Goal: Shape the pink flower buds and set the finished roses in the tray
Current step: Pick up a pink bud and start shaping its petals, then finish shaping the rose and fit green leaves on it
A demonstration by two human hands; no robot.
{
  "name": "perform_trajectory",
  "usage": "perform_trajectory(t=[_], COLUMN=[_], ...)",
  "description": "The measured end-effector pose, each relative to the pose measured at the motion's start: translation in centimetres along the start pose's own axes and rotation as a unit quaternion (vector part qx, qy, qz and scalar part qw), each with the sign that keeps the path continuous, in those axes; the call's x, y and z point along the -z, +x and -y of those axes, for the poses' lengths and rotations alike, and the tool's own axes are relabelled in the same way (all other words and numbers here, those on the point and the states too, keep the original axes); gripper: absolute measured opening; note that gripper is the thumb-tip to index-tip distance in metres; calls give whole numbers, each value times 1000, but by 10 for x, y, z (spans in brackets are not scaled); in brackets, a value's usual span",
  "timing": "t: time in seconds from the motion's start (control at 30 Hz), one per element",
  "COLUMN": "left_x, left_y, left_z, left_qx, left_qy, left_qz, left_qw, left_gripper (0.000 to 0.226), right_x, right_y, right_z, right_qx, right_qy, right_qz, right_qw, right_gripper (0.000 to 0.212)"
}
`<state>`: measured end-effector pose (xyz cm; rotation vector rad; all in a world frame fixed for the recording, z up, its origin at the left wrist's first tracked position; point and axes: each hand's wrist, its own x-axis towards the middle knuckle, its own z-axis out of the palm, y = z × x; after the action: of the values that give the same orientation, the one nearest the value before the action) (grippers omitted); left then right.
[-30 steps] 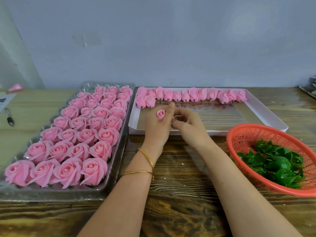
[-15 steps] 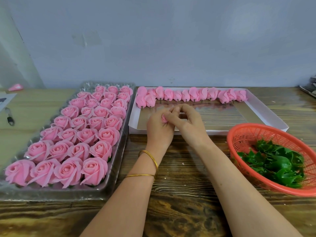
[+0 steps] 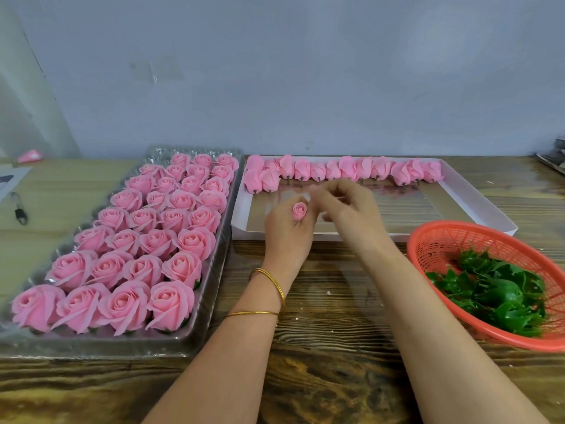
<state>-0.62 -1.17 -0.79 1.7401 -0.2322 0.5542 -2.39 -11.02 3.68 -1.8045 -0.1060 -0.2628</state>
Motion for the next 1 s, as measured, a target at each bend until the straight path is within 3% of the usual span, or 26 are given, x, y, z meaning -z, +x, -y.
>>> perform_trajectory(t=[0.07,0.27,0.47,0.7,0.83,1.0], left_x=[1,2,3,5,3,4], left_y=[-1,-1,1,1,0,0], left_z=[-1,-3,-4,-2,-1,0], left_qx=[-4,5,13,17,20,19], left_qy=[8,23,35,33,36,38], left_qz=[-6,-8,-10,-15,-13,-18], left_qw=[1000,1000,999,999,999,999], left_gripper=[43,46,44,45,43,44], right_x=[13,66,113,133,130,126], right_y=[4,11,7,1,1,6], right_z=[7,16,14,10,3,-5], right_qx=[12,4,-55,-267,-300,-311], right_qy=[-10,-58,-252,-428,-462,-452], right_qz=[-41,-123,-125,73,162,223], right_qw=[999,991,958,861,818,806], right_gripper=[8,27,24,9,16,24])
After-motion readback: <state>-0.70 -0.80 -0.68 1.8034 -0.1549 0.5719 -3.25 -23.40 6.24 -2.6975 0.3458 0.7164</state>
